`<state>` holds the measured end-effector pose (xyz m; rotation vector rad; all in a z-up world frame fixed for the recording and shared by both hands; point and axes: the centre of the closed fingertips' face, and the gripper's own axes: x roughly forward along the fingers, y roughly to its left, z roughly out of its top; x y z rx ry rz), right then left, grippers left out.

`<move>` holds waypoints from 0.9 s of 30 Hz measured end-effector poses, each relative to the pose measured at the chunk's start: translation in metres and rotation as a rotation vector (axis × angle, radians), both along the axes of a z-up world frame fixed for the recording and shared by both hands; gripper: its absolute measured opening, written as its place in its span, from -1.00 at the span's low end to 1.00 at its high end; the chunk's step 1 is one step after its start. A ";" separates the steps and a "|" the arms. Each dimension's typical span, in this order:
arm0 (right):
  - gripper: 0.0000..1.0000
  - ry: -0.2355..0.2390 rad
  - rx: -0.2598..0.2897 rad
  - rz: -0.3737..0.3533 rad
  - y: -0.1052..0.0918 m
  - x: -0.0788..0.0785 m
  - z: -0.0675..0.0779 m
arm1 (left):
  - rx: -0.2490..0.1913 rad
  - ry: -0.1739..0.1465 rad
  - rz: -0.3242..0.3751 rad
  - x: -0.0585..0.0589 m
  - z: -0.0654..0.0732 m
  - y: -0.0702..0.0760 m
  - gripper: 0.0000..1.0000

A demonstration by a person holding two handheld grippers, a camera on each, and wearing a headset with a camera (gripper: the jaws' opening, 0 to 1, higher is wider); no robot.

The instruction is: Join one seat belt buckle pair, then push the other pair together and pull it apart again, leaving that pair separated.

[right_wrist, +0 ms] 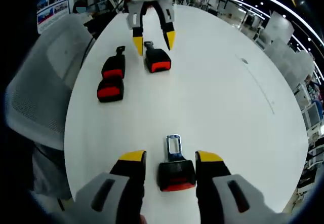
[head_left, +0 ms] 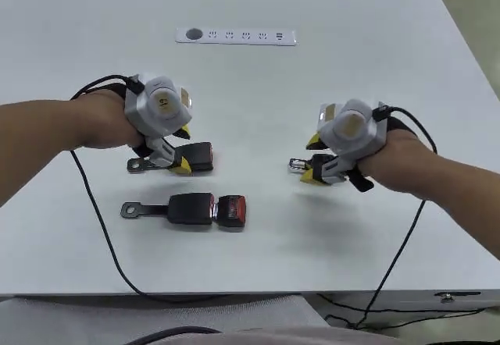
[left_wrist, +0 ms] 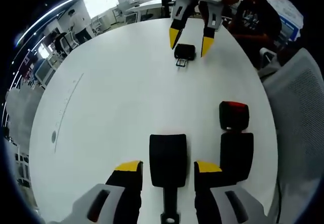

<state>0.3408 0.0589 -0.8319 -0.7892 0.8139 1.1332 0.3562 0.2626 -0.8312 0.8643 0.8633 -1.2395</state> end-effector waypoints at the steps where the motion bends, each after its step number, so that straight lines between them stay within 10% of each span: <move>1: -0.19 0.000 -0.008 -0.004 -0.005 0.001 -0.001 | 0.009 0.007 -0.010 0.001 -0.002 0.000 -0.14; 14: -0.34 0.067 -0.034 0.043 -0.018 -0.003 -0.018 | 0.040 0.047 -0.022 -0.002 -0.020 0.012 -0.36; 17: -0.38 0.082 -0.048 0.067 -0.018 -0.003 -0.020 | 0.074 0.011 -0.143 -0.005 -0.021 0.009 -0.38; 27: -0.39 0.076 -0.041 0.088 -0.019 -0.001 -0.021 | 0.053 -0.016 -0.098 -0.006 -0.026 0.011 -0.38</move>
